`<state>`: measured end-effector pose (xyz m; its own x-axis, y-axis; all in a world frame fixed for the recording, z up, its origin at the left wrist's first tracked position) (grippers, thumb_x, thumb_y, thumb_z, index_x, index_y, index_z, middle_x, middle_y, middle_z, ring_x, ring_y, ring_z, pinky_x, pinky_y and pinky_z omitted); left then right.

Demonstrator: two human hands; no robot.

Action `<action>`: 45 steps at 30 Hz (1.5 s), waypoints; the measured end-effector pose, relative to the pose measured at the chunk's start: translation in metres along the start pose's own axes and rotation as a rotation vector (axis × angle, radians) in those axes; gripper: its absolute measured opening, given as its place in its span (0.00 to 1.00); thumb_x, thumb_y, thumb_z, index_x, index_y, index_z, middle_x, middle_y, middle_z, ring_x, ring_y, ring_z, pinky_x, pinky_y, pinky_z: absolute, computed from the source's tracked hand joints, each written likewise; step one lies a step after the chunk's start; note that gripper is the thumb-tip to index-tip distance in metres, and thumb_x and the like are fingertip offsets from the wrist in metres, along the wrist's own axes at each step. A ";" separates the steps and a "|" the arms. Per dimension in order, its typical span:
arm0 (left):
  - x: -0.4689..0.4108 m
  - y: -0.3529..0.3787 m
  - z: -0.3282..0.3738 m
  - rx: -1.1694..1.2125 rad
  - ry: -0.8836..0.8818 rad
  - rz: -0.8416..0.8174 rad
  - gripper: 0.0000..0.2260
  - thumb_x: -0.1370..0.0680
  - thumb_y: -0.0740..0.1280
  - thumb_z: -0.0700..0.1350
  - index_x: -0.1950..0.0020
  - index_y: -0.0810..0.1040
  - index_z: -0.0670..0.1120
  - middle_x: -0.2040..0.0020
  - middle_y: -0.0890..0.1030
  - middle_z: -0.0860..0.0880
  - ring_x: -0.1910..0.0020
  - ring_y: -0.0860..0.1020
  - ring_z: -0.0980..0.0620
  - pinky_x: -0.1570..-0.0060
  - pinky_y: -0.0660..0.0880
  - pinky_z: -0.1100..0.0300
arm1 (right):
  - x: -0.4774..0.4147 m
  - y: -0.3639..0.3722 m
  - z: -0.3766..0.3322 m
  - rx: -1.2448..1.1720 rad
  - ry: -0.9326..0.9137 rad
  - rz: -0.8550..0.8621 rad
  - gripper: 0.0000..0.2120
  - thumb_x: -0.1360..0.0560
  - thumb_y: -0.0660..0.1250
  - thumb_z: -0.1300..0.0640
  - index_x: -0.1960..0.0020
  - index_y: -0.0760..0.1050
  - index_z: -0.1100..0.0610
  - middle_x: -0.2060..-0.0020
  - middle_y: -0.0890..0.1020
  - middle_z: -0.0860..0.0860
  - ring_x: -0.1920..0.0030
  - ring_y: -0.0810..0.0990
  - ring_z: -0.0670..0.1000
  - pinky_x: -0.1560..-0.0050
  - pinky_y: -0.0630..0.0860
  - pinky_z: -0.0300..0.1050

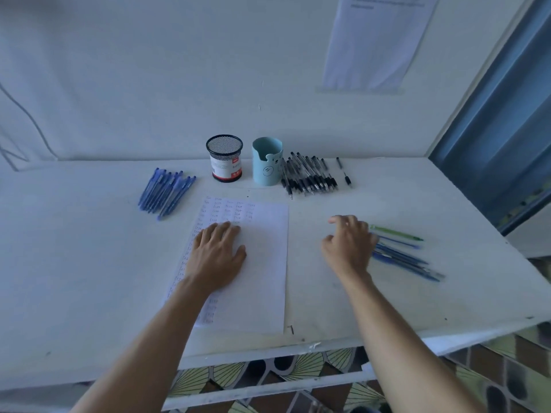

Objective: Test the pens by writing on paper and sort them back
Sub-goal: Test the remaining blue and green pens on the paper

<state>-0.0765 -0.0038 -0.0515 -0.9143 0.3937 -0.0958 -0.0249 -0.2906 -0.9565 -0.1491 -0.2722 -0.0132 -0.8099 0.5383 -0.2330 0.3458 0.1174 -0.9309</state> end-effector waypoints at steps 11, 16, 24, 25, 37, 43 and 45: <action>0.002 -0.004 0.000 0.021 0.001 0.013 0.33 0.26 0.46 0.63 0.26 0.68 0.50 0.25 0.68 0.50 0.25 0.60 0.47 0.25 0.54 0.51 | -0.009 -0.001 0.041 0.108 0.047 -0.041 0.16 0.23 0.63 0.63 0.40 0.79 0.49 0.41 0.78 0.50 0.41 0.75 0.56 0.44 0.61 0.51; 0.002 -0.005 0.000 0.031 0.003 0.024 0.34 0.27 0.46 0.63 0.27 0.69 0.50 0.26 0.69 0.50 0.26 0.62 0.47 0.26 0.55 0.51 | -0.007 0.003 0.043 0.040 0.011 0.029 0.17 0.24 0.64 0.66 0.40 0.79 0.52 0.45 0.81 0.52 0.45 0.78 0.58 0.45 0.62 0.51; 0.002 -0.004 -0.001 0.019 0.003 0.016 0.34 0.27 0.45 0.64 0.26 0.69 0.50 0.25 0.68 0.51 0.26 0.61 0.47 0.26 0.54 0.51 | -0.012 0.009 0.044 -0.031 -0.045 0.055 0.20 0.30 0.66 0.73 0.44 0.80 0.55 0.54 0.85 0.54 0.48 0.78 0.60 0.47 0.65 0.50; 0.002 -0.004 -0.001 0.019 0.006 0.018 0.34 0.27 0.46 0.63 0.26 0.69 0.50 0.25 0.69 0.50 0.26 0.61 0.47 0.26 0.55 0.51 | -0.012 0.009 0.044 -0.040 -0.058 0.077 0.20 0.31 0.67 0.74 0.45 0.80 0.55 0.55 0.85 0.54 0.49 0.78 0.60 0.48 0.65 0.50; 0.002 -0.003 -0.001 0.024 -0.001 0.006 0.29 0.24 0.52 0.60 0.25 0.68 0.50 0.24 0.67 0.50 0.24 0.60 0.47 0.25 0.54 0.50 | -0.006 -0.021 -0.040 -0.192 -0.289 0.095 0.21 0.27 0.63 0.77 0.41 0.79 0.59 0.50 0.84 0.55 0.49 0.79 0.57 0.53 0.79 0.53; 0.002 -0.005 -0.004 0.078 -0.023 0.001 0.29 0.24 0.53 0.60 0.25 0.69 0.51 0.24 0.67 0.51 0.24 0.60 0.47 0.26 0.53 0.52 | -0.005 0.004 -0.094 -0.552 -0.142 -0.160 0.12 0.22 0.63 0.66 0.43 0.81 0.59 0.49 0.86 0.53 0.48 0.83 0.52 0.45 0.75 0.40; 0.001 -0.004 -0.006 0.105 -0.038 -0.003 0.29 0.25 0.54 0.61 0.26 0.70 0.52 0.24 0.68 0.52 0.24 0.60 0.48 0.26 0.53 0.53 | -0.002 0.020 -0.106 -0.599 -0.092 -0.243 0.11 0.22 0.64 0.64 0.43 0.82 0.59 0.48 0.86 0.53 0.46 0.83 0.51 0.46 0.72 0.34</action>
<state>-0.0754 0.0030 -0.0497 -0.9287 0.3620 -0.0805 -0.0682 -0.3801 -0.9224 -0.0906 -0.1824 -0.0010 -0.9264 0.3672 -0.0838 0.3305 0.6858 -0.6484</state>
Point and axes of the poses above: each hand's wrist, its own x-axis away from the middle knuckle, its own y-axis out of the palm, z = x × y, the point moved 7 cm from there along -x, towards the middle knuckle
